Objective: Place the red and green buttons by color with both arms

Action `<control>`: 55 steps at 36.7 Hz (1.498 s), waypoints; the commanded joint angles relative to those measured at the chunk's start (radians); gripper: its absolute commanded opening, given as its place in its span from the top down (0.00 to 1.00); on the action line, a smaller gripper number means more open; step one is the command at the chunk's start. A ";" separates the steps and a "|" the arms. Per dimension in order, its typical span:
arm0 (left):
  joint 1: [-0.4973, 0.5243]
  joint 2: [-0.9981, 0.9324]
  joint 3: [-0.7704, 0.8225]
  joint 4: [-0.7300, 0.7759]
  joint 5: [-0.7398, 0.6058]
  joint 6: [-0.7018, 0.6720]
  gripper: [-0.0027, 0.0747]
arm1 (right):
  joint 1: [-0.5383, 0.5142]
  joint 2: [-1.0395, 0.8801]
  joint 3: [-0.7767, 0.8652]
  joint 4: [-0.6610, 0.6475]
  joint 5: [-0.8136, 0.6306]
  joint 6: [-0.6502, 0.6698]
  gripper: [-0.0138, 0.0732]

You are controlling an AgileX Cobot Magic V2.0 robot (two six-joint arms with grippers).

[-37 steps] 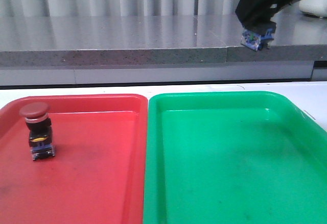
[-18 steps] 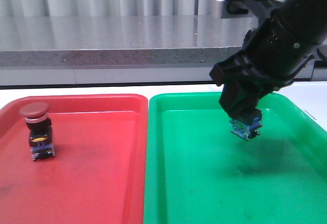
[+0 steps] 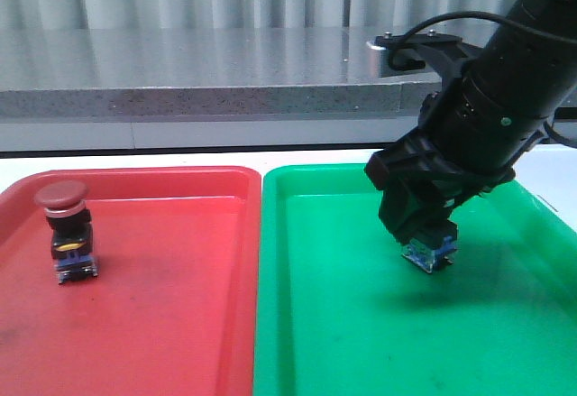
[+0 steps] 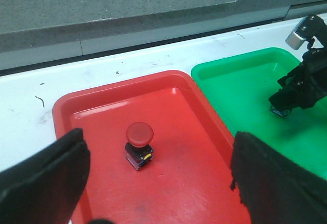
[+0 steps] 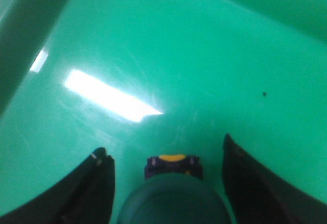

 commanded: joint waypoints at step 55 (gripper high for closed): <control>-0.009 0.007 -0.025 -0.011 -0.073 -0.008 0.25 | 0.001 -1.097 0.170 -0.179 0.523 0.189 0.23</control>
